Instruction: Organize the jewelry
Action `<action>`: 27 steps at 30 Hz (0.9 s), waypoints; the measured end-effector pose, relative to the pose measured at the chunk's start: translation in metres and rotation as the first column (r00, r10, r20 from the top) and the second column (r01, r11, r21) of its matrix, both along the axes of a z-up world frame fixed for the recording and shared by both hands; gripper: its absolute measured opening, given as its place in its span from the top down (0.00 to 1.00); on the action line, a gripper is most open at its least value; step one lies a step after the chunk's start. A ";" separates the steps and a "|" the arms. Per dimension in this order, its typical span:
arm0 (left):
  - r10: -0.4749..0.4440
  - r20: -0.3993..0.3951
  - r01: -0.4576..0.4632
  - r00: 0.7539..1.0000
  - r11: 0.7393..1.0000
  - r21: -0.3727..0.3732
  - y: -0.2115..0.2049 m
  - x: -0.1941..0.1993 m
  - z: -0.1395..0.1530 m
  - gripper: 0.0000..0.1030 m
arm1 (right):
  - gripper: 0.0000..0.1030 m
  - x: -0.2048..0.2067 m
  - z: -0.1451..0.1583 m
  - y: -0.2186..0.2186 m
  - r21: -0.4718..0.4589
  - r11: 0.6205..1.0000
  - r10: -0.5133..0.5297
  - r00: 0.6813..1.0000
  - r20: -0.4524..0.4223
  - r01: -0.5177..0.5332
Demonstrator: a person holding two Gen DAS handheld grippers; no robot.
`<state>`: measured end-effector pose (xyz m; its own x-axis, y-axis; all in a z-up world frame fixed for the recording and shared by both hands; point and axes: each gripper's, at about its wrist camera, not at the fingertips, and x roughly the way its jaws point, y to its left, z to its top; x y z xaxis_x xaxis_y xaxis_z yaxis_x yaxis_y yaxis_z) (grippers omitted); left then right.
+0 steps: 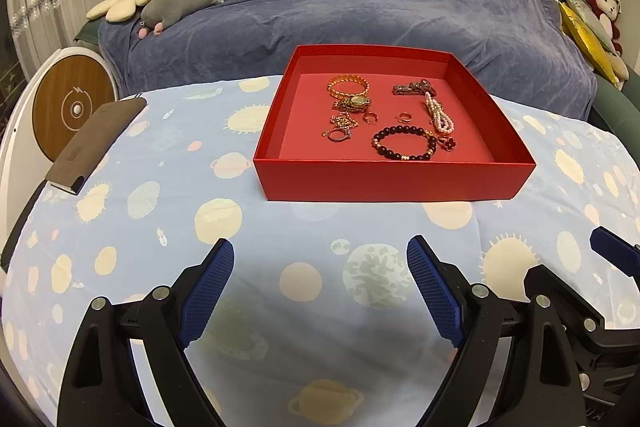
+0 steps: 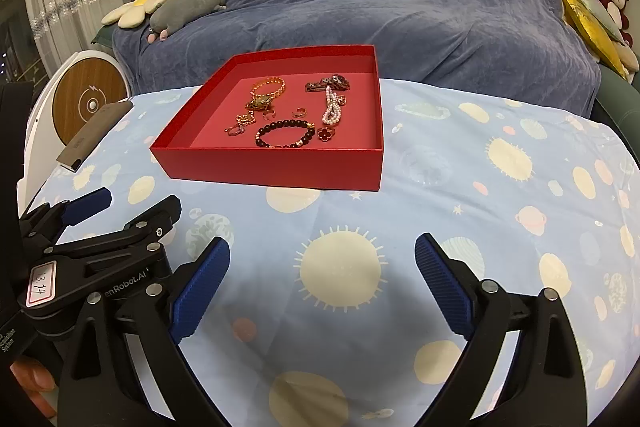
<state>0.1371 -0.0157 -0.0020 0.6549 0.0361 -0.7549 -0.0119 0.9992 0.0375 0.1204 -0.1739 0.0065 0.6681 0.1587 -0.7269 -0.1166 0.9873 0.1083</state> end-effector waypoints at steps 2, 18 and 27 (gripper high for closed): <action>0.001 -0.002 -0.001 1.000 1.000 -0.003 0.001 0.000 0.000 0.17 | 0.11 0.000 0.000 0.000 0.000 1.000 0.000 1.000 0.000 0.000; 0.012 -0.001 -0.012 1.000 1.000 -0.014 0.002 -0.001 0.002 0.17 | 0.11 -0.001 0.003 0.002 -0.018 1.000 0.006 1.000 0.018 -0.006; 0.012 0.011 -0.012 1.000 1.000 -0.012 0.001 -0.001 0.005 0.17 | 0.11 0.000 0.006 0.000 -0.016 1.000 0.004 1.000 0.025 -0.004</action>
